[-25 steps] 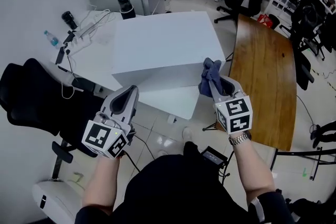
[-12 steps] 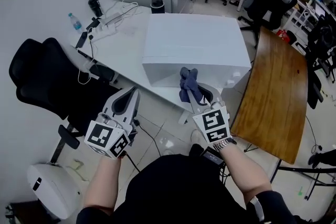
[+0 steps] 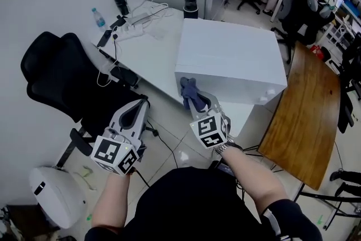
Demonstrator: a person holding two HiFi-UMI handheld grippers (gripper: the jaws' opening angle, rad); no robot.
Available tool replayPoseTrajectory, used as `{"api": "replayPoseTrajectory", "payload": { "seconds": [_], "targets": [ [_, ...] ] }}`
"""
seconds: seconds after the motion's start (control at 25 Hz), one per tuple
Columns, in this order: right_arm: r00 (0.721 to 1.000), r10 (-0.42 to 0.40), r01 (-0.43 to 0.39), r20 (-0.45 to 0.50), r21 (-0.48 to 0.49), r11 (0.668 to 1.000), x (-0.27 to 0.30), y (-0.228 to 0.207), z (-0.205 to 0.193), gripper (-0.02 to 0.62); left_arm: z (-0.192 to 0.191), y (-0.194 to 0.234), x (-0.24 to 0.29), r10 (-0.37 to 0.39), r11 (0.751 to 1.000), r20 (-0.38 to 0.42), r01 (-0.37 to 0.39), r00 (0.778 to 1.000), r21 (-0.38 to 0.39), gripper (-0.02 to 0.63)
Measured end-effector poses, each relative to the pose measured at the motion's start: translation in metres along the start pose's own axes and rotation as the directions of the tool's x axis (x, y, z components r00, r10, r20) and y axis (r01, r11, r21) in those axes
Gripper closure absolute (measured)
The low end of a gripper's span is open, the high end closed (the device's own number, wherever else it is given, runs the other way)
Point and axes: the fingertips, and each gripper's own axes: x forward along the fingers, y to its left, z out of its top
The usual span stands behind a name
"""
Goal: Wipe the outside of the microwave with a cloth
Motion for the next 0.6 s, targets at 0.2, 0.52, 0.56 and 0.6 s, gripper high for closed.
{"api": "replayPoseTrajectory", "payload": {
  "seconds": [0.2, 0.52, 0.56, 0.6],
  "targets": [
    [1.000, 0.011, -0.012, -0.019, -0.010, 1.000, 0.037, 0.010, -0.005, 0.517, -0.002, 0.021, -0.008, 0.036, 0.999, -0.012, -0.036, 0.999, 0.004, 0.601],
    [0.998, -0.011, 0.012, -0.065, 0.017, 1.000, 0.073, 0.002, -0.014, 0.517, -0.003, 0.041, -0.010, 0.063, 0.998, -0.032, -0.062, 0.998, 0.012, 0.601],
    [0.998, -0.013, 0.015, -0.067, 0.019, 1.000, 0.074, 0.001, -0.014, 0.517, -0.003, 0.043, -0.009, 0.063, 0.998, -0.033, -0.062, 0.997, 0.012, 0.603],
    [0.997, -0.016, 0.017, -0.069, 0.022, 1.000, 0.074, 0.001, -0.015, 0.517, -0.004, 0.044, -0.008, 0.061, 0.998, -0.035, -0.061, 0.998, 0.011, 0.603]
  ]
}}
